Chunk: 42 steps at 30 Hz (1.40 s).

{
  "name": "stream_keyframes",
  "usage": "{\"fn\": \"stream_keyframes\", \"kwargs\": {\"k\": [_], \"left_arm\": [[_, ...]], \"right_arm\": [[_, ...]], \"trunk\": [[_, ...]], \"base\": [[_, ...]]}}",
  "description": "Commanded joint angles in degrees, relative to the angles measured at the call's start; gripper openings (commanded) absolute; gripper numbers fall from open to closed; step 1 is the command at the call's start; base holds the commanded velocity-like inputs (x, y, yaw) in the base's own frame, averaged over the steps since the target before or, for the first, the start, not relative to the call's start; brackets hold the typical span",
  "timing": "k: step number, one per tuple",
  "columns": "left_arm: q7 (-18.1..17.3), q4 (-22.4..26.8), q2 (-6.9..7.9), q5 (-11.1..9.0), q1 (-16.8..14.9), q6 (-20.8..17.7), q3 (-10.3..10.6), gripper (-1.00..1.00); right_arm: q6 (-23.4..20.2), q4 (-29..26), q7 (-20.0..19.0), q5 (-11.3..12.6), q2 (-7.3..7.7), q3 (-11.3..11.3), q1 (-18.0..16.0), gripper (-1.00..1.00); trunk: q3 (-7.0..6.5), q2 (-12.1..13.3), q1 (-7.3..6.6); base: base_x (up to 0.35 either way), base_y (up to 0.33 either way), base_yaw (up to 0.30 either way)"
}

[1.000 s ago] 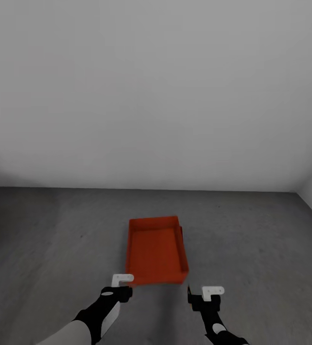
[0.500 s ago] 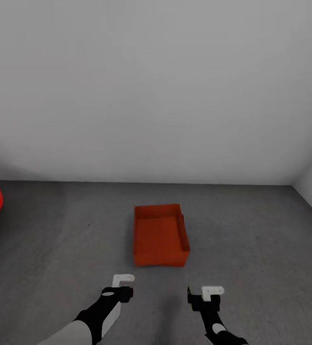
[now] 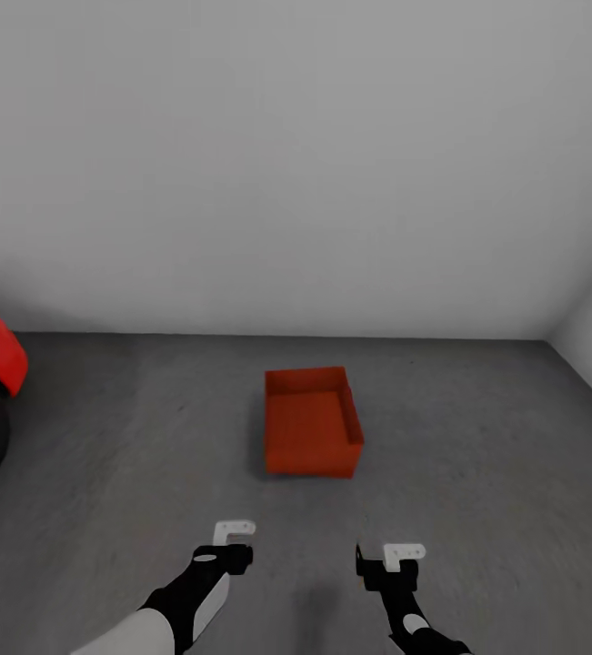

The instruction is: Move the two storage containers from the living room to the garage. In the garage, place one container on the floor and stack the other container on top of it (either order is fine).

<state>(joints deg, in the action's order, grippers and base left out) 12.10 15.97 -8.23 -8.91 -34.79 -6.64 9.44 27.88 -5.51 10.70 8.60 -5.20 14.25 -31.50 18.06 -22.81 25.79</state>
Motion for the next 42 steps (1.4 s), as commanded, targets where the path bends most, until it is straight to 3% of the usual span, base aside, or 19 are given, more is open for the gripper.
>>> {"fn": "stream_keyframes", "kwargs": {"k": [1,21,42], "left_arm": [[0.4,0.1,0.04,-0.6,0.0,-0.3,0.5,1.00],[0.4,0.1,0.05,-0.4,0.0,-0.3,0.5,1.00],[0.4,0.2,0.06,-0.4,0.0,-0.2,0.5,1.00]], "right_arm": [[0.2,0.1,0.2,0.5,0.00,0.5,-0.1,1.00],[0.2,0.1,0.2,0.5,0.01,0.5,-0.1,1.00],[0.2,0.1,0.2,0.5,0.01,0.5,0.0,1.00]], "trunk": [[0.10,-0.1,-0.01],[0.10,-0.1,-0.01],[0.10,-0.1,-0.01]], "base": [[-0.345,0.099,0.000],[-0.333,0.085,0.000],[-0.023,0.001,0.000]]}}
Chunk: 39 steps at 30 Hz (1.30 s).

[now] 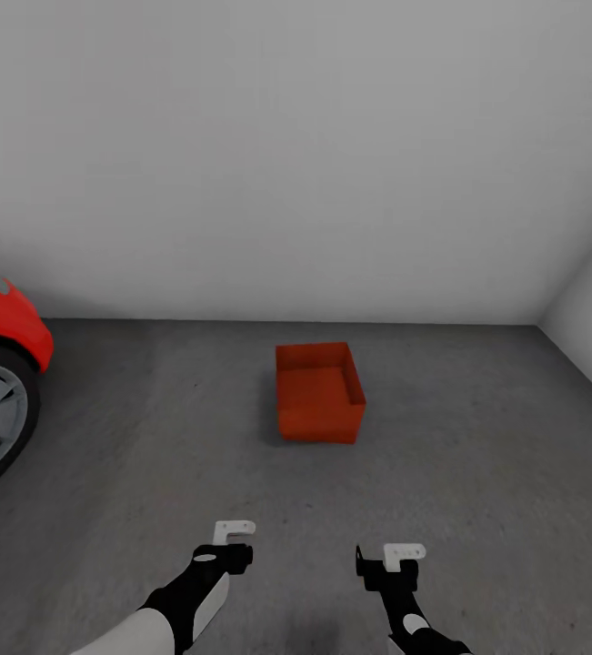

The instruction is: Move the two storage containers from the living room to the garage. In the garage, place one container on the floor and stack the other container on top of it (either order is fine).

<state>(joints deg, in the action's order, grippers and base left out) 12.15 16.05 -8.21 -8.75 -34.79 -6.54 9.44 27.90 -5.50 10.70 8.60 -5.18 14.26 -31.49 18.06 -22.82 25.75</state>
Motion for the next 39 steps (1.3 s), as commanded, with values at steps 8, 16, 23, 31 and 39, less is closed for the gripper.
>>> {"fn": "stream_keyframes", "kwargs": {"k": [8,16,23,31,39], "left_arm": [[0.4,0.1,0.03,-0.7,0.0,-0.3,0.5,1.00],[0.4,0.1,0.06,-0.7,0.0,-0.3,0.5,1.00],[0.4,-0.2,0.17,-0.8,0.0,-0.3,0.4,1.00],[0.4,-0.3,0.39,-0.9,0.0,-0.3,0.3,1.00],[0.5,-1.9,1.75,-1.2,0.0,-0.2,-0.3,1.00]], "right_arm": [[0.2,0.1,0.2,0.5,-0.05,0.5,0.0,1.00],[0.2,0.1,0.2,0.5,-0.01,0.5,-0.1,1.00],[0.2,0.1,0.2,0.5,-0.07,0.5,-0.1,1.00],[0.2,0.1,0.2,0.6,-0.09,0.5,-0.1,1.00],[-0.3,0.5,0.8,0.7,0.88,0.2,-0.1,1.00]], "trunk": [[0.09,-0.1,0.03],[0.09,-0.1,0.03],[0.09,-0.1,0.03],[0.09,-0.1,0.03],[0.09,-0.1,0.03]], "base": [[0.000,0.000,0.000],[0.000,0.000,0.000],[0.000,0.000,0.000],[0.000,0.000,0.000],[0.000,0.000,0.000]]}}
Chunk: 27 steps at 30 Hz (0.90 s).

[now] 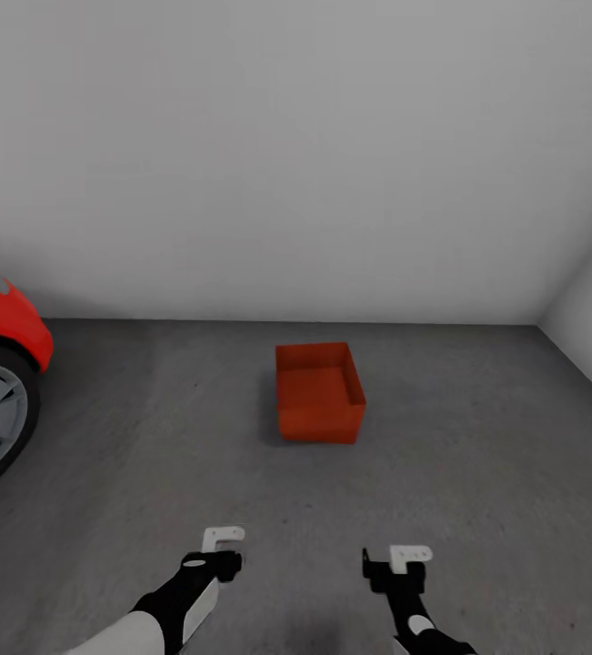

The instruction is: Move the two storage containers from the living room to the garage. In the garage, place one container on the floor and stack the other container on top of it (either order is fine).

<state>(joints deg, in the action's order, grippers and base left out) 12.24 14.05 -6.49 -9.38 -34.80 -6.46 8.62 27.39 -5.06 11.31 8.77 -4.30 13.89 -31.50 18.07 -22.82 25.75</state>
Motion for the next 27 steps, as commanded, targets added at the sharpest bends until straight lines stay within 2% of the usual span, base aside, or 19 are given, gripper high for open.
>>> {"fn": "stream_keyframes", "kwargs": {"k": [1,4,5,6,7,8,10,16,18,22,27], "left_arm": [[0.4,-0.2,0.76,-1.1,0.0,-0.3,0.4,1.00],[0.4,-0.6,2.75,-2.8,0.0,-0.4,0.4,1.00],[0.3,-0.7,3.93,-4.0,0.0,-0.4,0.4,1.00],[0.1,-0.8,5.68,-6.2,0.0,-0.4,0.4,1.00],[0.1,-1.0,6.21,-7.0,0.0,-0.4,0.4,1.00],[-0.1,-1.7,7.40,-9.1,0.0,-0.4,0.4,1.00],[-0.2,-3.1,8.06,-10.5,0.0,-0.3,0.4,1.00],[-0.3,-10.1,8.77,-11.8,0.0,0.2,0.4,1.00],[-0.4,-13.0,10.31,-12.2,0.0,2.7,0.4,1.00],[-0.4,-13.9,11.92,-12.4,0.1,4.2,0.4,1.00],[-0.4,-14.1,12.23,-12.4,0.1,4.4,0.4,1.00]], "right_arm": [[0.0,0.1,0.2,0.5,0.02,0.5,-0.1,1.00],[-0.2,0.2,0.3,0.5,0.10,0.5,0.3,1.00],[-0.3,0.3,0.2,0.5,0.16,0.5,0.2,1.00],[-0.3,0.3,0.2,0.5,0.21,0.5,0.0,1.00],[-0.3,0.3,0.2,0.5,0.22,0.6,0.0,1.00],[-0.3,0.3,0.1,0.5,0.24,0.6,0.0,1.00],[-0.3,0.4,0.1,0.5,0.25,0.6,0.0,1.00],[-0.4,2.4,0.2,0.5,0.37,0.6,-0.1,1.00],[-0.4,3.6,0.2,0.5,0.76,0.6,0.0,1.00],[-0.4,4.0,0.1,0.5,1.29,0.6,0.0,1.00],[-0.5,4.1,0.1,0.5,1.38,0.6,0.0,1.00]], "trunk": [[0.09,-0.1,0.03],[0.09,-0.1,0.03],[0.09,-0.1,0.03],[0.09,-0.1,0.03],[0.09,-0.1,0.03],[0.09,-0.1,0.03],[0.09,-0.1,0.03],[0.09,-0.1,0.03],[0.09,-0.1,0.03],[0.09,-0.1,0.03],[0.09,-0.1,0.03]], "base": [[0.000,0.000,0.000],[0.000,0.000,0.000],[0.000,0.000,0.000],[0.000,0.000,0.000],[0.000,0.000,0.000],[0.000,0.000,0.000],[0.000,0.000,0.000],[0.000,0.000,0.000],[0.000,0.000,0.000],[0.000,0.000,0.000],[0.000,0.000,0.000]]}}
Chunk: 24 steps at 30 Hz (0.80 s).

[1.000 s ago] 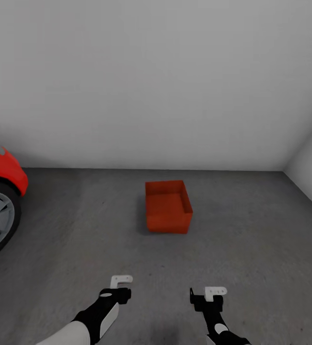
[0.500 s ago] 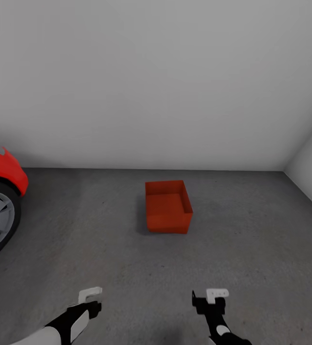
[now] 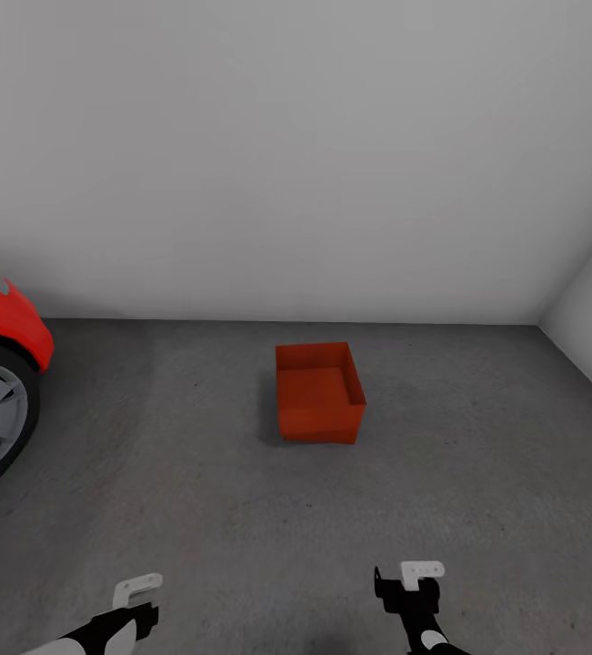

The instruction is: Move the two storage containers from the living room to the garage. In the garage, place one container on the floor and stack the other container on top of it (either order is fine).

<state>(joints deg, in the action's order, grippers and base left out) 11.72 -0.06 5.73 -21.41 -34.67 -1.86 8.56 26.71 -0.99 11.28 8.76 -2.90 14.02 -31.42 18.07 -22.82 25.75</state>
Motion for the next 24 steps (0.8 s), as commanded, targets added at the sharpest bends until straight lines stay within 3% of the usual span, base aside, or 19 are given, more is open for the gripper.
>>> {"fn": "stream_keyframes", "kwargs": {"k": [1,16,18,19,24], "left_arm": [[0.1,0.0,0.00,-0.4,0.0,-0.2,0.5,1.00],[0.1,0.0,-0.02,-0.5,0.0,-0.4,0.5,1.00],[0.1,0.0,0.01,-0.5,0.0,-0.4,0.5,1.00],[0.1,0.0,0.05,-0.4,0.0,-0.4,0.5,1.00],[0.1,0.0,0.00,-0.4,0.2,-0.4,0.5,1.00]], "right_arm": [[0.2,0.1,0.1,0.5,-0.02,0.5,0.0,1.00],[0.0,0.6,0.0,0.5,0.23,0.6,0.0,1.00],[-0.7,2.0,-0.1,0.3,3.29,0.7,0.8,1.00],[-1.3,2.5,-0.4,0.2,6.24,0.8,1.3,1.00],[-2.0,2.8,-0.6,0.3,8.46,0.8,2.2,1.00]], "trunk": [[0.09,-0.1,0.03],[0.09,-0.1,0.03],[0.09,-0.1,0.03],[0.09,-0.1,0.03],[0.09,-0.1,0.03]], "base": [[0.000,0.000,0.000],[0.000,0.000,0.000],[0.000,0.000,0.000],[0.000,0.000,0.000],[0.000,0.000,0.000]]}}
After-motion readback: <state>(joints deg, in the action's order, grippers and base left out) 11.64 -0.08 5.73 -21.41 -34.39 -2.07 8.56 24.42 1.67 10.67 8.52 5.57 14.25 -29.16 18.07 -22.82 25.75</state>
